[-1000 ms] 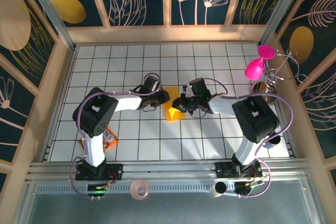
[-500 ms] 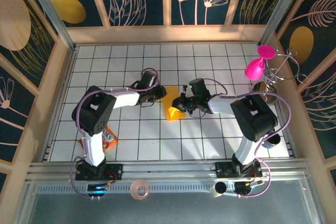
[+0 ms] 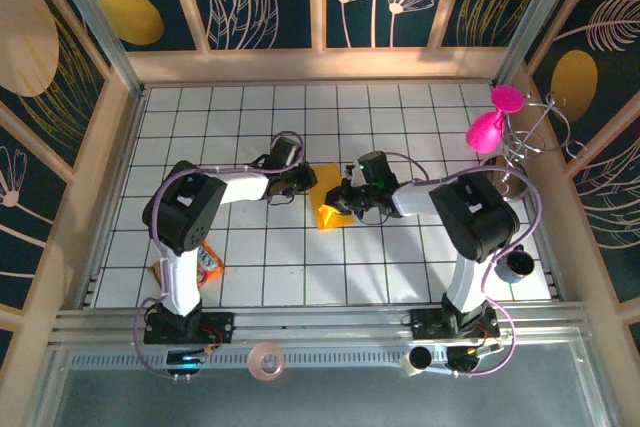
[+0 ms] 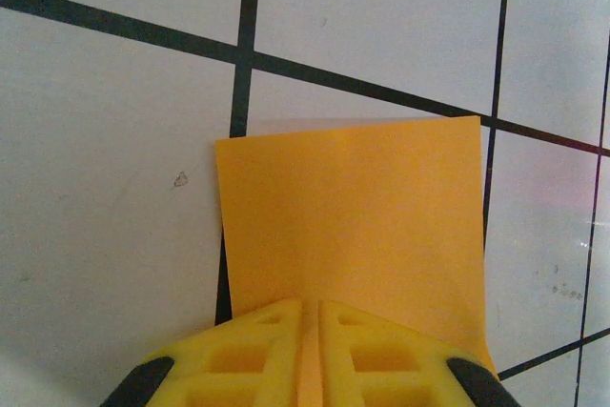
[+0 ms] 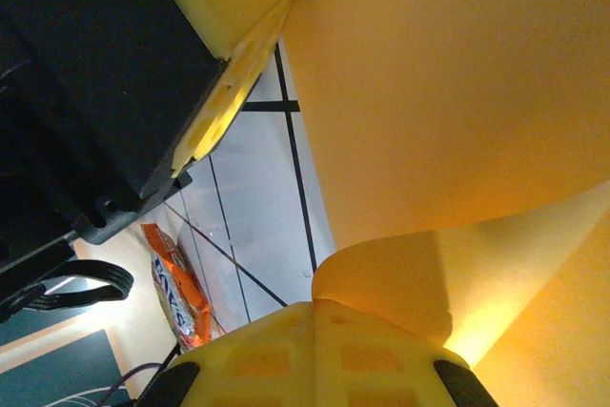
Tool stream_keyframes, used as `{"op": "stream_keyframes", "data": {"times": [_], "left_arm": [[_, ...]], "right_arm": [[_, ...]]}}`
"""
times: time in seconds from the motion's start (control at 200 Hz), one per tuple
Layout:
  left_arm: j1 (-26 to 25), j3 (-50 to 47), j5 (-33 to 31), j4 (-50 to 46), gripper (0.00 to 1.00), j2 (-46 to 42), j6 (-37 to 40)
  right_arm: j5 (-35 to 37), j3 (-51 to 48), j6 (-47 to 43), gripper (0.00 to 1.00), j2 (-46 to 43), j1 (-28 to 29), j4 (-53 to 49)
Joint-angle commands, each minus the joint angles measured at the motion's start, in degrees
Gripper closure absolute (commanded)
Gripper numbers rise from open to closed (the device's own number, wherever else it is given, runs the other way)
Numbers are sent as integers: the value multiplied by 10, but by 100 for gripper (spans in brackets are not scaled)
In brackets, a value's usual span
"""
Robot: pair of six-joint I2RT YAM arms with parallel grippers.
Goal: Fold a paper plane with a square sheet of paper (pick it up from the middle)
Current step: Fold the triangle a second time at the center of the table.
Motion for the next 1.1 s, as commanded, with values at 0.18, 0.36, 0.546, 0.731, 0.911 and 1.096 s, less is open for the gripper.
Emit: {"op": "stream_keyframes", "data": {"times": [0.18,0.36,0.546,0.731,0.911,1.096], "left_arm": [[0,5,9,-19,87,11,9],[0,3,9,-18,87,11,8],[0,1,11,-18,87,10,8],[0,0,11,-17,87,10,7],[0,-2,11,-16,87,9,6],[0,-3,11,-15,87,9,6]], "right_arm": [[13,16,18,100,25,6,33],[18,18,24,100,33,7,42],[9,25,19,100,45,11,53],[10,29,20,100,57,12,53],[22,27,22,100,57,12,52],[33,23,31,100,58,11,60]]}}
